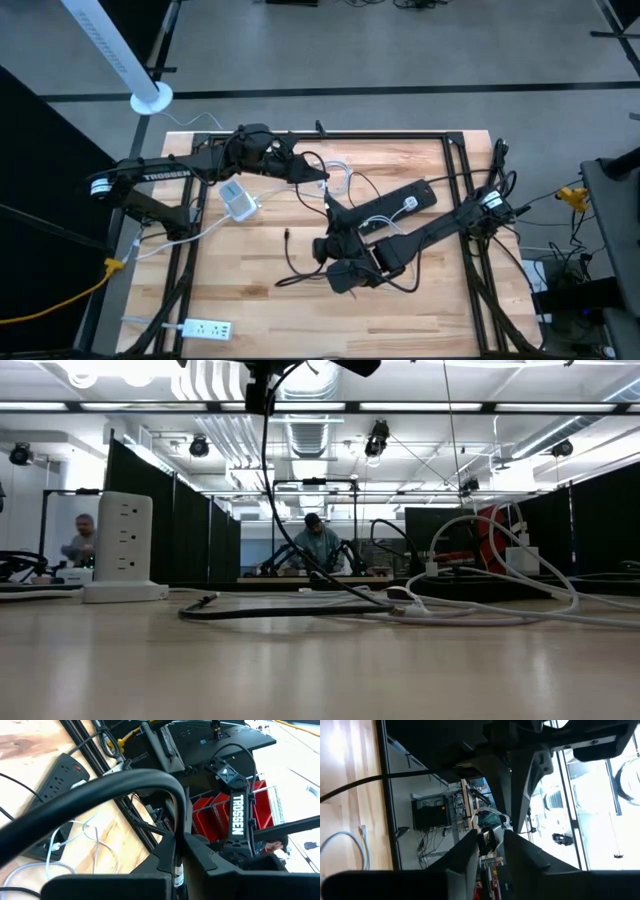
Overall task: Insert USB
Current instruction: Insert the black charger cable into the bottom white outlet extension
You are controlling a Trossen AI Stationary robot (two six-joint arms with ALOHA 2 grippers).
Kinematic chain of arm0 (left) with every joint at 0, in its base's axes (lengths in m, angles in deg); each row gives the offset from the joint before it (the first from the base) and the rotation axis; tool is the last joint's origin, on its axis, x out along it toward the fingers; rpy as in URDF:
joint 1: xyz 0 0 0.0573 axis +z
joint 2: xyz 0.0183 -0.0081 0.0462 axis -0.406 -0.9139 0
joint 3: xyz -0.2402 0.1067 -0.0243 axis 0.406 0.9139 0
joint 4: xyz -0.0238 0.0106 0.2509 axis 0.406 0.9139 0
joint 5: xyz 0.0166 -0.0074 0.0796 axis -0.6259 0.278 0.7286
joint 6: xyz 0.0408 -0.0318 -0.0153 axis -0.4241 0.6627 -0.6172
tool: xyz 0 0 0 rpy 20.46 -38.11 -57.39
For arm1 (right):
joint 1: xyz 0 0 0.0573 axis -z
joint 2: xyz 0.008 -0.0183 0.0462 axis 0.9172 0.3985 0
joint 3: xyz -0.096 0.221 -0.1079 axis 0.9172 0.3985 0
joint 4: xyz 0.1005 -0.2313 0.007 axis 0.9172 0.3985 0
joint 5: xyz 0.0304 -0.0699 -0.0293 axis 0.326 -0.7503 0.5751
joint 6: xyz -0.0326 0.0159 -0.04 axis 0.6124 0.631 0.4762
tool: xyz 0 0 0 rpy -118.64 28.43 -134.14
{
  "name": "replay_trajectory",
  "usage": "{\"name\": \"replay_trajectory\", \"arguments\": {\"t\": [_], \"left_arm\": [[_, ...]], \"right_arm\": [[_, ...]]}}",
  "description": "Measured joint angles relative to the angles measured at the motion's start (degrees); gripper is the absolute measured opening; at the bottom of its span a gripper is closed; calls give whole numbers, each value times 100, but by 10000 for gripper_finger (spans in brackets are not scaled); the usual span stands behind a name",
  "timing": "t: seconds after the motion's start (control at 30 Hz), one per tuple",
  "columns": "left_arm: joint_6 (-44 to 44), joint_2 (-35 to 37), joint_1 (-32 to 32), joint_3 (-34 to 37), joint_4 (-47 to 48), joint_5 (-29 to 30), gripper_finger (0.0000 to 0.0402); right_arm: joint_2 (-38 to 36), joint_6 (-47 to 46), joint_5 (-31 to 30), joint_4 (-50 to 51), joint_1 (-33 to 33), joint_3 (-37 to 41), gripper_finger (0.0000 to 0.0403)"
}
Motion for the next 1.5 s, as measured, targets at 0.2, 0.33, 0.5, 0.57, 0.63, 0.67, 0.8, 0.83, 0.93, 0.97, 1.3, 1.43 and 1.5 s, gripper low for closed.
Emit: {"name": "replay_trajectory", "arguments": {"t": [0.2, 0.33, 0.5, 0.57, 0.63, 0.67, 0.8, 0.83, 0.93, 0.97, 1.3, 1.43, 1.5], "left_arm": [[-65, 0, 2, 3, 11, -11, 0], [-403, 0, 5, 3, 3, -11, 0], [-983, 0, 2, 3, -47, -29, 5], [-1068, 1, 2, 3, -96, -29, 15], [-1093, 4, 5, 3, -102, -31, 29], [-1133, 4, 14, 3, -107, -35, 38], [-1195, 11, 28, 3, -122, -37, 78], [-1219, 11, 28, 3, -120, -37, 89], [-1329, 11, 35, 3, -118, -53, 123], [-1367, 13, 39, 3, -118, -76, 135], [-1663, 17, 65, 3, -414, -338, 239], [-1603, 17, 65, 3, -892, -589, 260], [-1534, 45, 72, 7, -1047, -630, 265]], "right_arm": [[0, -45, -66, -78, 24, 0, 16], [0, -267, -70, -171, 43, 0, 16], [2, -467, -70, -173, 40, 0, 16], [2, -532, -76, -175, 44, 0, 16], [2, -601, -112, -175, 44, 0, 16], [2, -604, -143, -175, 44, 0, 16], [2, -619, -183, -196, 44, 0, 16], [4, -616, -186, -226, 44, 0, 16], [9, -601, -199, -314, 44, 0, 16], [9, -603, -199, -321, 44, 0, 16], [9, -1110, -203, -389, 44, -294, 16], [9, -1504, -208, -390, 43, -469, 16], [9, -1730, -210, -393, 42, -596, 16]]}}
